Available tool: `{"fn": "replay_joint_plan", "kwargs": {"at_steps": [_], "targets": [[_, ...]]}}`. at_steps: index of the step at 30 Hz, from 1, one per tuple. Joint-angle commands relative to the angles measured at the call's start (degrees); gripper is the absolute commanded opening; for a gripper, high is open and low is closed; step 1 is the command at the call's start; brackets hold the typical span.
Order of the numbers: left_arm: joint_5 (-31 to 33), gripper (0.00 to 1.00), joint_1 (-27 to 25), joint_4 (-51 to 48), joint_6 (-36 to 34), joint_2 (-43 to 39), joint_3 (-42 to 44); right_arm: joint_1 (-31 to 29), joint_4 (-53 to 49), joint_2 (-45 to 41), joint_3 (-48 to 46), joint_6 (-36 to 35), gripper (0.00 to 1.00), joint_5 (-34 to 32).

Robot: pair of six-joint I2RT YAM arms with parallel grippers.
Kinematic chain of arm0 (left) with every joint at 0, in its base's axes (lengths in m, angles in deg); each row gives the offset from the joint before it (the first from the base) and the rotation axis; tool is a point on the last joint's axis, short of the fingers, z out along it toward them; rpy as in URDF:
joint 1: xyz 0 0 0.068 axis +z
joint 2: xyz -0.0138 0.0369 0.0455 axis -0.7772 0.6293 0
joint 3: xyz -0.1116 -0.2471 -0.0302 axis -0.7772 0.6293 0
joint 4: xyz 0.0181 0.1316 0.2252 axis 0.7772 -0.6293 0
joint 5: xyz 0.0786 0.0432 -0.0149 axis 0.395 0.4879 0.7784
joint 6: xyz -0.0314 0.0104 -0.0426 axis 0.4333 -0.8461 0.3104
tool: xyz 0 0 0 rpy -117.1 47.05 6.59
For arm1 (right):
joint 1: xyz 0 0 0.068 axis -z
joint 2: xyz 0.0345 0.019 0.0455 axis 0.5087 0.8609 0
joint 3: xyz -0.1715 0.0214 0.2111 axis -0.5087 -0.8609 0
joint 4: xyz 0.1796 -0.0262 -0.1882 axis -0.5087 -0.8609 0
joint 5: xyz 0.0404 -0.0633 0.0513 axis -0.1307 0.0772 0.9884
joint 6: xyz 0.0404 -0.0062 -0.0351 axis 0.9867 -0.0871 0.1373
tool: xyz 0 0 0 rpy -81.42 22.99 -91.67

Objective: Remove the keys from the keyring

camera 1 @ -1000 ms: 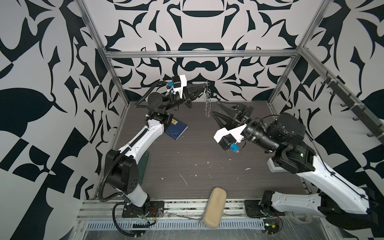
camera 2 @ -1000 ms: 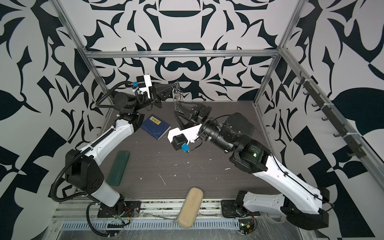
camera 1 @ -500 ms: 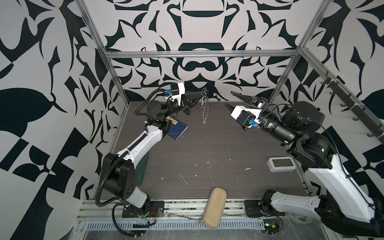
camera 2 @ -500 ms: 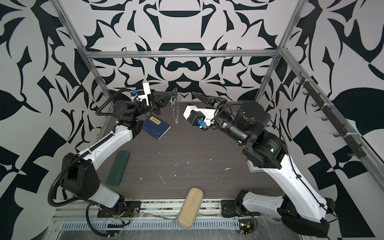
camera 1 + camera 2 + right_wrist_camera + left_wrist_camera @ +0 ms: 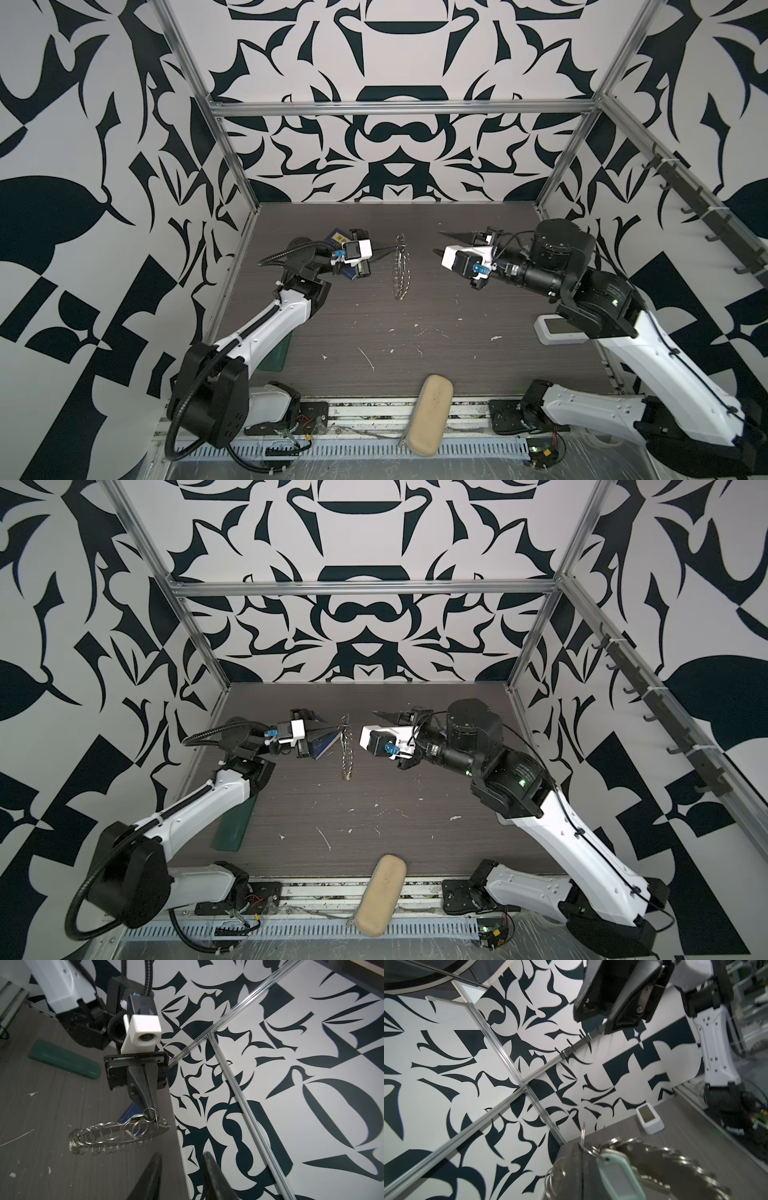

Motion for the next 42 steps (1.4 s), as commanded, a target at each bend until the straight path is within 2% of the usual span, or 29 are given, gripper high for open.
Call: {"fn": "replay_joint_plan", "kwargs": {"at_steps": [1,3,4,7,10,26,36,40,42], "targets": [[1.7,0.00,0.0,-19.1,-22.7,-6.2,0.1,0.2,3.2,-0.1,-2.7,-2.6,0.32,2.6],[3.8,0.00,-0.2,-30.8,-32.2,-8.4,-0.7,0.1,4.2,0.4,-3.9,-4.2,0.32,2.6],[4.9,0.00,-0.2,-34.0,-34.8,-9.4,-0.6,0.2,4.3,0.7,-4.2,-4.9,0.32,2.7],[7.6,0.00,-0.2,-39.2,-40.2,-11.3,-0.2,0.1,4.6,1.6,-4.6,-5.8,0.32,3.6],[8.4,0.00,-0.2,-43.0,-42.4,-11.9,-0.5,0.1,5.1,2.4,-5.1,-5.6,0.32,5.0],[8.0,0.00,-0.2,-42.1,-42.3,-11.8,0.2,0.1,3.2,8.2,-4.7,-3.1,0.31,10.0],[7.9,0.00,-0.2,-41.9,-42.1,-12.3,0.5,-1.2,3.9,10.8,-5.4,-5.0,0.31,7.7],[8.3,0.00,-0.2,-41.0,-41.8,-12.7,0.9,-1.2,7.0,9.6,-6.5,-1.7,0.29,7.5],[9.0,0.00,-0.2,-37.2,-40.0,-12.9,2.1,-1.3,9.3,8.4,-8.3,0.5,0.28,7.1]]}}
